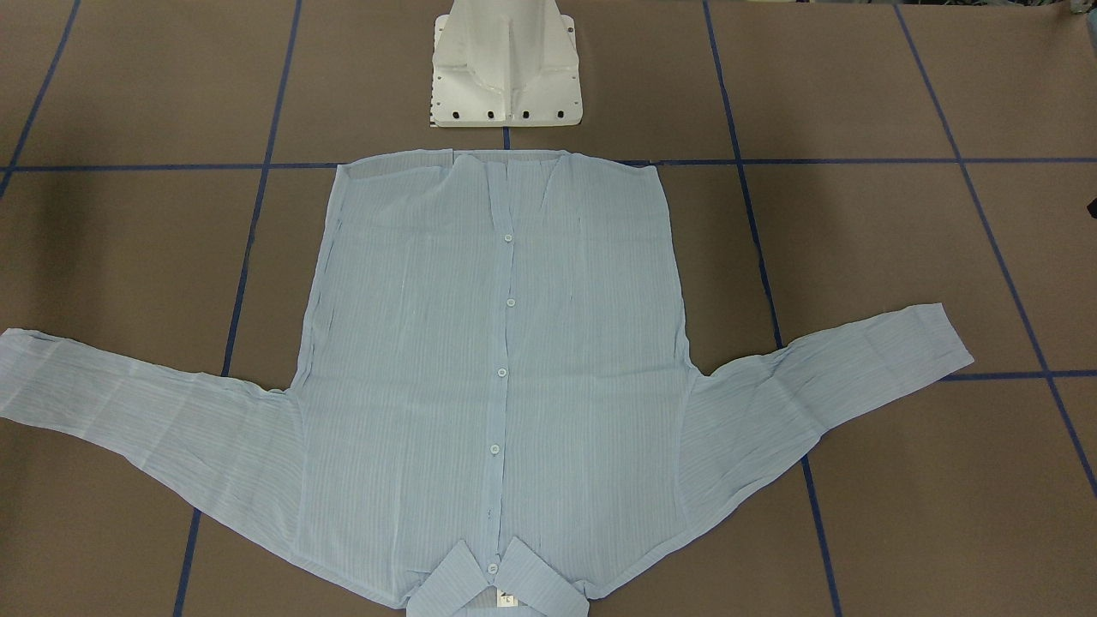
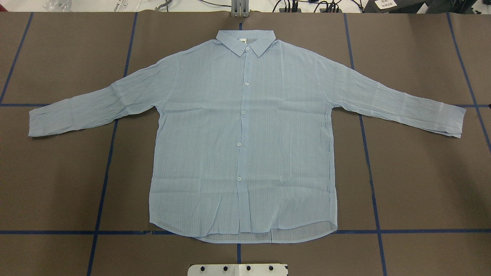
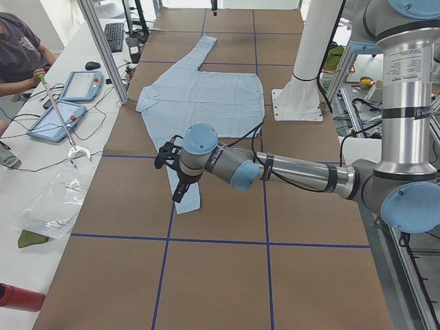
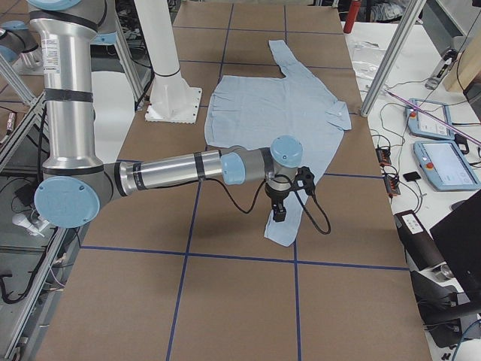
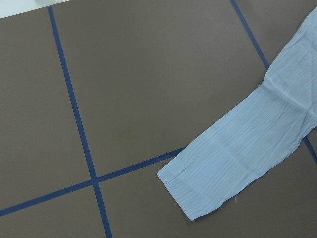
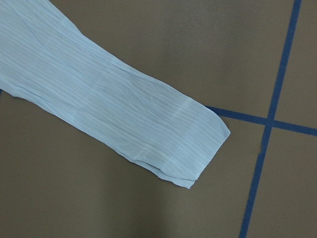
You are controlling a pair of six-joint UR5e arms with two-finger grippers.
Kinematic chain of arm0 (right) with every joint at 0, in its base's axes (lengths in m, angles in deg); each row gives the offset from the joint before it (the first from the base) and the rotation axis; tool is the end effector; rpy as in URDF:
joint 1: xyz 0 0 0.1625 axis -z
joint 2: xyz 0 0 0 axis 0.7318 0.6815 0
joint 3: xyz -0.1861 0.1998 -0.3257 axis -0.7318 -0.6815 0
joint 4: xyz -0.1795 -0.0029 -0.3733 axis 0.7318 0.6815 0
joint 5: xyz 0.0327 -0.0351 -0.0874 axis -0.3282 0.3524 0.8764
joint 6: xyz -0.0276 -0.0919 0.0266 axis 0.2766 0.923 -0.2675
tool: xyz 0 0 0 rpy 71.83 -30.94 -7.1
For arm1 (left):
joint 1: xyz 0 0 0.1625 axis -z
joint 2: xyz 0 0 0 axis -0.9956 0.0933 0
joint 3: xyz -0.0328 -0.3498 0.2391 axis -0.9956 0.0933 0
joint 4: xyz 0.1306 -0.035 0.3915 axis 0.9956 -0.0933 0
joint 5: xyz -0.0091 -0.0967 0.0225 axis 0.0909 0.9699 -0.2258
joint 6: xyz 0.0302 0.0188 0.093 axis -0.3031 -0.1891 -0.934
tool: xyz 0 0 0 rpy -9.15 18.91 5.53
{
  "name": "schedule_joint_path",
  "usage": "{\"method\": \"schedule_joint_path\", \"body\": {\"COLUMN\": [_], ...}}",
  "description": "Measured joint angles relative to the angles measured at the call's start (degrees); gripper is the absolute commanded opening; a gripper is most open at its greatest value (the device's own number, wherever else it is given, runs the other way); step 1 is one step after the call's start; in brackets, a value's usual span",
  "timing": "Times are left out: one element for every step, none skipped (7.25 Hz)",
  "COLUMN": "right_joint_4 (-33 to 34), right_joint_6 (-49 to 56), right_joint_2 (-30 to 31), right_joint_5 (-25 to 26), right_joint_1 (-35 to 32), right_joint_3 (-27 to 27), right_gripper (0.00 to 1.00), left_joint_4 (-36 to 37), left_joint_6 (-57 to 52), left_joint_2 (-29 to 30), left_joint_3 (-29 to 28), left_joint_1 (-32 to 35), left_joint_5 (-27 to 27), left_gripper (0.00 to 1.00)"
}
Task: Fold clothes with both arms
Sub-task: 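Move the right gripper toward the sleeve cuff nearest it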
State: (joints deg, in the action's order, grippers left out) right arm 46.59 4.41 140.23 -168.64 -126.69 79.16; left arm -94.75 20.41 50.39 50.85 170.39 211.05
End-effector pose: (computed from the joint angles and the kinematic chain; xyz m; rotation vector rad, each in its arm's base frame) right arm -0.0269 -0.4981 0.5621 0.0904 -0.7984 -0.1926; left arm -0.0248 -0.4716 0.5419 0.4017 0.8511 0.1806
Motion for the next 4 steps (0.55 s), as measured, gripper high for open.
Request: {"method": "schedule_joint_path", "body": {"right_joint_4": [0.02, 0.05, 0.07, 0.06], "right_joint_6": [0.01, -0.04, -0.12, -0.24], "right_joint_2": [-0.02, 0.04, 0.27, 0.46], "right_joint_5": [1.43, 2.27, 2.65, 2.80], "right_joint_1": [0.13, 0.25, 0.26, 0.34], "right_joint_3": [0.02, -0.01, -0.07, -0.28], "right_gripper": [1.00, 1.00, 1.00, 1.00], "left_joint_4": [-0.04, -0.15, -0.25, -0.38], "left_joint_6": [-0.04, -0.17, -0.20, -0.19], "left_joint_2": [-0.18, -0.40, -0.61, -0.69], "left_joint_3": [0.13, 0.16, -0.54, -1.53], "left_joint_1": [-0.03, -0.04, -0.05, -0.04], "left_joint_5": [-0.13, -0.30, -0.42, -0.39], "left_gripper": [1.00, 1.00, 1.00, 1.00]}}
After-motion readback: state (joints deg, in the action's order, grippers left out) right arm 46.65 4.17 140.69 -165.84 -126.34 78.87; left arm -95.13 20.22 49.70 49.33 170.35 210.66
